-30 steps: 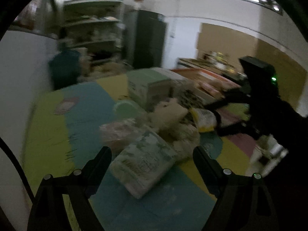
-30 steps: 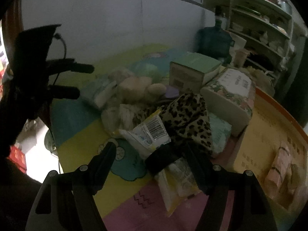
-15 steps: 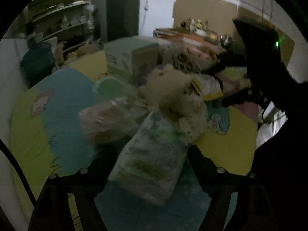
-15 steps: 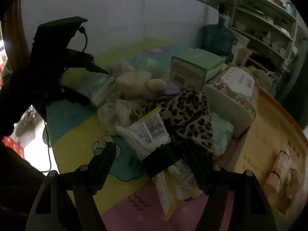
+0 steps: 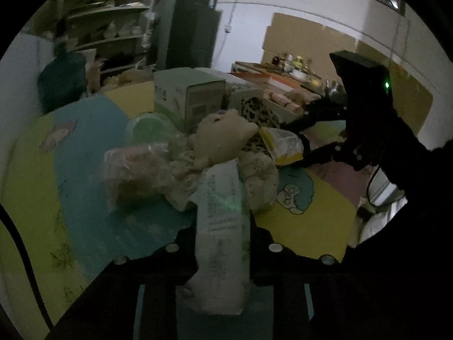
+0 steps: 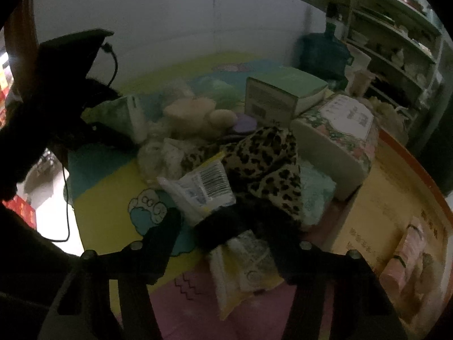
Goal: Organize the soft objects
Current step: 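Grasp the white tissue pack with the left gripper while the right grasps a snack bag, then carry the tissue pack and snack bag toward the cardboard tray with both grippers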
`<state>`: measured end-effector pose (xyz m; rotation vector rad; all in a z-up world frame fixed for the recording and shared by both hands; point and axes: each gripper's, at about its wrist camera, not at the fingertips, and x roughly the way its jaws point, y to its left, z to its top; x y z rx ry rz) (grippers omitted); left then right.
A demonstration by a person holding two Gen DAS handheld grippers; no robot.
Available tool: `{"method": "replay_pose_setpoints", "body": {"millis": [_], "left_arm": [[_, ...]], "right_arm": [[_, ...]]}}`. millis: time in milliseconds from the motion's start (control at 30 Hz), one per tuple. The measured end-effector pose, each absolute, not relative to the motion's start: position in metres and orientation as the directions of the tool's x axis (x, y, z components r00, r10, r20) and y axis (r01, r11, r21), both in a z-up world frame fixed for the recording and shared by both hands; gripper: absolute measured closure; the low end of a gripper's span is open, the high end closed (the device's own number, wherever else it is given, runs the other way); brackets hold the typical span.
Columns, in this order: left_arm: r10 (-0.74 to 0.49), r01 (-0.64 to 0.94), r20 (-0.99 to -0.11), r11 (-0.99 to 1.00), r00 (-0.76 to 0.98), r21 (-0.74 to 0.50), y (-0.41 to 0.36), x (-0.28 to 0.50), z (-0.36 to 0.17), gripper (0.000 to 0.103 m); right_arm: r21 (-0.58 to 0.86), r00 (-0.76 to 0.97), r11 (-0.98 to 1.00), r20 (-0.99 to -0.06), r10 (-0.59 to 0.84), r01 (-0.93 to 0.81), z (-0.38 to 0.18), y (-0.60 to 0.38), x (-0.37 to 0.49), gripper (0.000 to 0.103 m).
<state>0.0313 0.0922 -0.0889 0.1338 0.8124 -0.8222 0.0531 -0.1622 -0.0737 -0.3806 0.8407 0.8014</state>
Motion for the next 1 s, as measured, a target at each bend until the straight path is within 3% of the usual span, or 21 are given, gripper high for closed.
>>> {"method": "replay_pose_setpoints", "body": {"millis": [167, 367, 433, 733, 1000], "left_arm": [[-0.593, 0.642, -0.669, 0.734, 0.448, -0.221, 0.091, 0.022, -0.086, 0.084], [-0.569, 0.562, -0.634, 0.79, 0.524, -0.244, 0.089, 0.006, -0.077, 0.084], [-0.562, 0.554, -0.625, 0.798, 0.542, -0.238, 0.085, 0.001, -0.072, 0.084], [-0.541, 0.517, -0.581, 0.825, 0.607, -0.228, 0.06, -0.009, -0.052, 0.084], [-0.431, 0.362, -0.6, 0.901, 0.674, -0.24, 0.047, 0.01, -0.049, 0.084]], "right_arm": [[-0.054, 0.412, 0.623, -0.794, 0.447, -0.78, -0.076, -0.154, 0.051, 0.046], [-0.079, 0.416, 0.616, -0.803, 0.426, -0.784, -0.076, -0.148, 0.048, 0.056], [-0.052, 0.409, 0.622, -0.796, 0.447, -0.781, -0.073, -0.148, 0.044, 0.062], [0.105, 0.459, 0.736, -0.72, 0.52, -0.669, -0.059, -0.166, 0.03, 0.062], [0.263, 0.578, 0.833, -0.618, 0.532, -0.486, -0.041, -0.193, 0.034, 0.062]]}}
